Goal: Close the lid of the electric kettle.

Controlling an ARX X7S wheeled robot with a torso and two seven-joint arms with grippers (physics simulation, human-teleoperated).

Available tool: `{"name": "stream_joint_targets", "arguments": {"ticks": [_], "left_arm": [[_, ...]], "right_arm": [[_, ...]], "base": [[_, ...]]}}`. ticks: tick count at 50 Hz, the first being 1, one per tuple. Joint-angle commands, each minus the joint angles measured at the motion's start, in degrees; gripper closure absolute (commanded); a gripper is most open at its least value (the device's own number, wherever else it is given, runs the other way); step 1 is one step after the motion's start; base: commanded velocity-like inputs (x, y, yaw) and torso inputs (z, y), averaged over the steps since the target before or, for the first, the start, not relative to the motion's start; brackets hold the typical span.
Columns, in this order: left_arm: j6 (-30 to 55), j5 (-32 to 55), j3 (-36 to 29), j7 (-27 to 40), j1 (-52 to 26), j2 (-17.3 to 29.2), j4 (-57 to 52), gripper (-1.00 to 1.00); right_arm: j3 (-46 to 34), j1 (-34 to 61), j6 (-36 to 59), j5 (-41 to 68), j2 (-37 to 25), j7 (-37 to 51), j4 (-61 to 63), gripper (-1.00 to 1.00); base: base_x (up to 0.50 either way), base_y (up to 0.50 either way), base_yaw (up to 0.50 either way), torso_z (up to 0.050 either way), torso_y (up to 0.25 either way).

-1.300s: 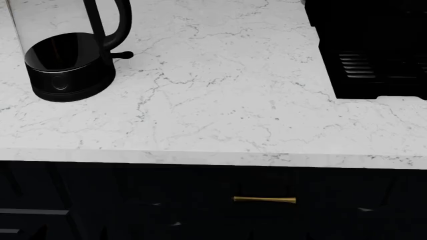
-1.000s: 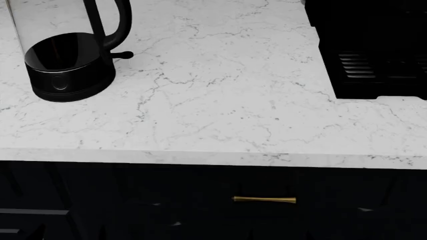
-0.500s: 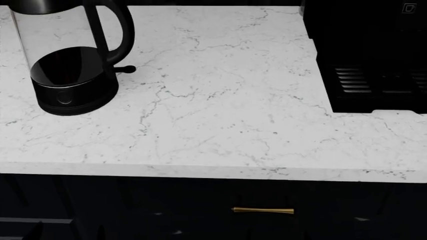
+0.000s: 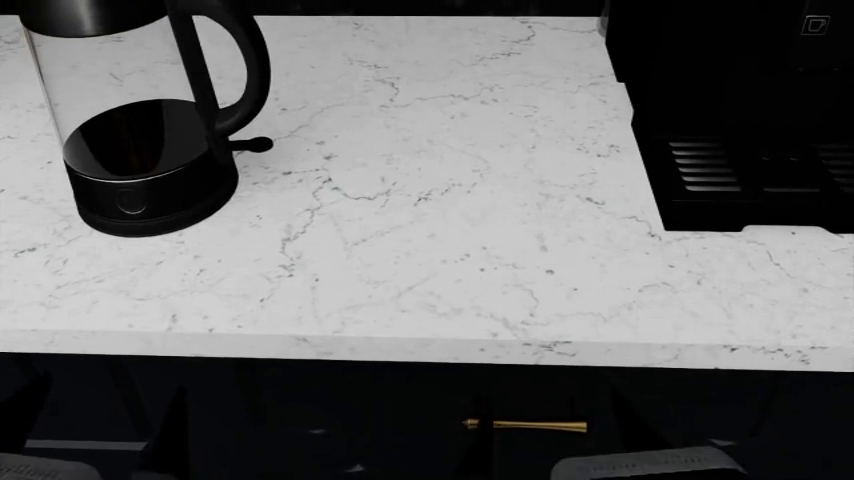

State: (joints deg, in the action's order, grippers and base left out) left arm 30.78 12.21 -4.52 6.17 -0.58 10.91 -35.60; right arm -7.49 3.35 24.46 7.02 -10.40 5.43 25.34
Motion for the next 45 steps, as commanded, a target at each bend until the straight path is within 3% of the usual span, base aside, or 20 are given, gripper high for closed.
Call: {"name": "stream_joint_targets", "arguments": {"ticks": [1, 9, 14, 25, 38, 45], "left_arm": [[19.6, 6.1, 2.2, 0.8, -4.4, 2.8, -18.1, -1.00], [29.9, 11.3, 4.9, 2.0, -9.6, 3.9, -24.1, -1.00], [29.1, 28.6, 5.0, 15.3, -13.5, 12.2, -24.3, -1.00], [26.2, 46.9, 4.5, 29.6, -19.8, 22.2, -24.1, -1.00], [25.3, 56.6, 3.3, 36.8, -26.1, 27.6, -23.9, -1.00], [24.2, 55.6, 2.0, 36.8, -26.0, 28.4, -23.5, -1.00]], "right_arm": [[-0.5, 3.1, 15.7, 2.1, -3.2, -0.5, 14.3, -1.00], [-0.8, 7.6, 23.5, 3.0, -4.9, -0.8, 19.4, -1.00], [-1.1, 8.3, 25.0, 2.8, -5.7, -0.5, 21.4, -1.00], [-1.1, 13.3, 35.6, 4.1, -7.4, -0.2, 29.8, -1.00], [-0.1, 18.5, 42.8, 6.5, -8.4, 0.1, 34.4, -1.00], [-1.1, 19.7, 42.3, 10.6, -11.3, 4.0, 34.5, -1.00]], "base": [[0.00, 0.00, 0.00, 0.000, 0.000], [0.00, 0.00, 0.00, 0.000, 0.000], [0.00, 0.00, 0.00, 0.000, 0.000], [0.00, 0.00, 0.00, 0.000, 0.000], [0.00, 0.00, 0.00, 0.000, 0.000], [0.00, 0.14, 0.00, 0.000, 0.000]]}}
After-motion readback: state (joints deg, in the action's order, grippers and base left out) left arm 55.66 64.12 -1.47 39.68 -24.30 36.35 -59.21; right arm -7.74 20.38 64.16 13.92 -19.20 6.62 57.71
